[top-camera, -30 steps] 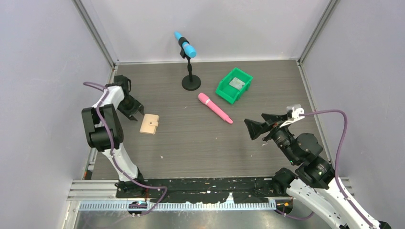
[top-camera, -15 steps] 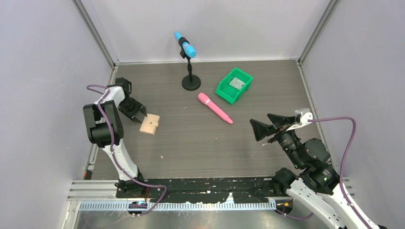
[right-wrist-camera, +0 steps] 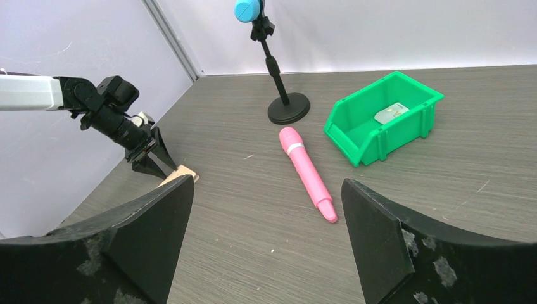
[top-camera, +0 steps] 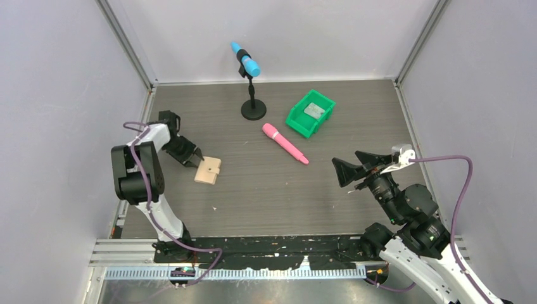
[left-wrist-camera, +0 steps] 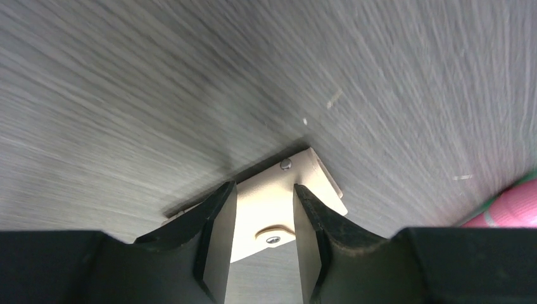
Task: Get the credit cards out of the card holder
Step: Move the card holder to the center of the board.
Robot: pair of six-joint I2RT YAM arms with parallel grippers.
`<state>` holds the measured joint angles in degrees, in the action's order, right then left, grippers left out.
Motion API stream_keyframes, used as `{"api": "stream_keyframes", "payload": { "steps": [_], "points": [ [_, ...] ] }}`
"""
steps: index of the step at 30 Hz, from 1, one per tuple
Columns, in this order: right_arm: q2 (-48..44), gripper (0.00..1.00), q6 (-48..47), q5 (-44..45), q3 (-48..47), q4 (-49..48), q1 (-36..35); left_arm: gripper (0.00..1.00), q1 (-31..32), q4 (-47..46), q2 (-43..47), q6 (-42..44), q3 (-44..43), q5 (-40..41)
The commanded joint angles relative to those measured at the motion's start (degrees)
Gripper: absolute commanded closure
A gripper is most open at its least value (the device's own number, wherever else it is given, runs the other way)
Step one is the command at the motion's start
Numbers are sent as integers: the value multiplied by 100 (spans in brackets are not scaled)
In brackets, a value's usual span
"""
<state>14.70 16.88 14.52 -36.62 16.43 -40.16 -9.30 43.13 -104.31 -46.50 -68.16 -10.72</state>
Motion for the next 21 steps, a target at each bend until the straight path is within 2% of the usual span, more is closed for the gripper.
{"api": "stream_keyframes", "payload": {
  "steps": [1, 13, 21],
  "points": [
    [-96, 5, 80, 120, 6, -46, -19, 59, 408, -363, 565, -220, 439, -281],
    [306, 6, 498, 314, -117, 914, -19, 58, 1952, -855, 1325, -315, 1792, -140],
    [632, 10, 901, 17, 24, 1089, -18, 61, 2647, -993, 1440, 10, 2004, -278]
  ]
}}
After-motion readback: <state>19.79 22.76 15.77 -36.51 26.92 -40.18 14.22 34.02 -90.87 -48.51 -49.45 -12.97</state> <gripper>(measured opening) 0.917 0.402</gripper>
